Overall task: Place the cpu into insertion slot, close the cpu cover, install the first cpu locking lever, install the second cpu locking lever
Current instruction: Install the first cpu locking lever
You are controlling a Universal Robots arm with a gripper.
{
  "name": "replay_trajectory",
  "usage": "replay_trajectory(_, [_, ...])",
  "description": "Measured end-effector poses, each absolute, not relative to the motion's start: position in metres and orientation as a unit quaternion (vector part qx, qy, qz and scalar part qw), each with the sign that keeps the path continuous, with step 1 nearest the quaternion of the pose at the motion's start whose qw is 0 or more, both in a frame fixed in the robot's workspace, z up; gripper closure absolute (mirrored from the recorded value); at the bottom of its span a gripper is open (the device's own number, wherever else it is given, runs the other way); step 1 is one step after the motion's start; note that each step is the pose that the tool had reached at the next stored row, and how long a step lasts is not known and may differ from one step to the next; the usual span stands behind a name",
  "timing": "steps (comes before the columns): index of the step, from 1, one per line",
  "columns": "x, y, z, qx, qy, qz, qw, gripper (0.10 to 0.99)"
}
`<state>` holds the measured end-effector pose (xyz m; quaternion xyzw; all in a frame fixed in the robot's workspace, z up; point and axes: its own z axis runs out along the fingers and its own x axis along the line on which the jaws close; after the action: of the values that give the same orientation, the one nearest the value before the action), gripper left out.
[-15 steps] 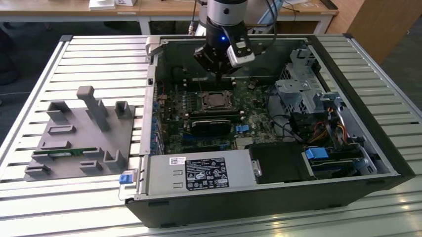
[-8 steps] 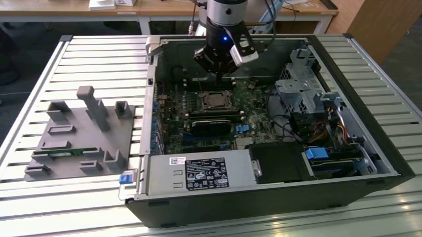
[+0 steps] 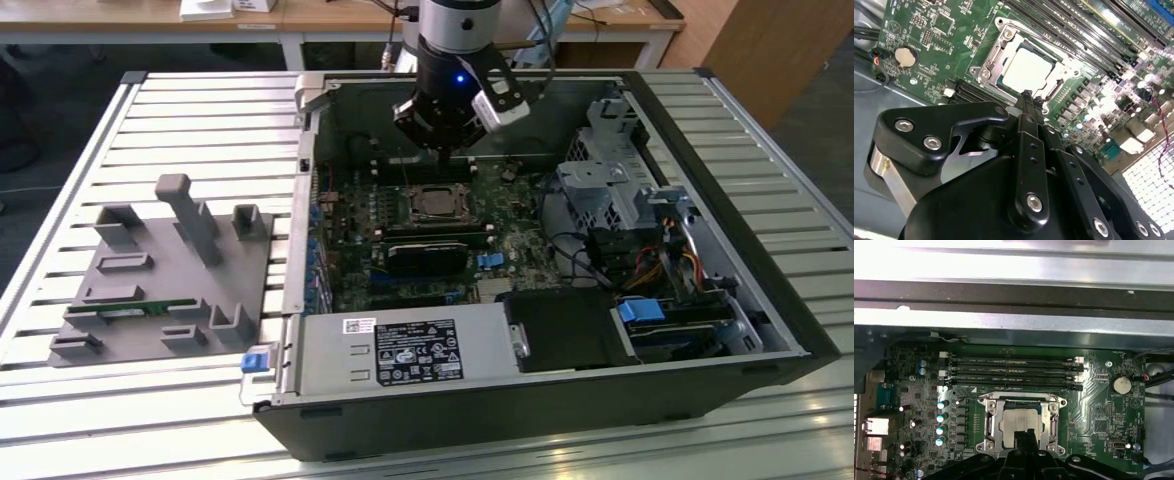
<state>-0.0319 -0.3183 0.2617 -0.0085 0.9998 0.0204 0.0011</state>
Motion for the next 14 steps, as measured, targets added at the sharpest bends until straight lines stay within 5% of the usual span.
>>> replay_trajectory(14, [-0.047,-0.318,0.262,-0.012,1.0,0.02,0.003,0.965])
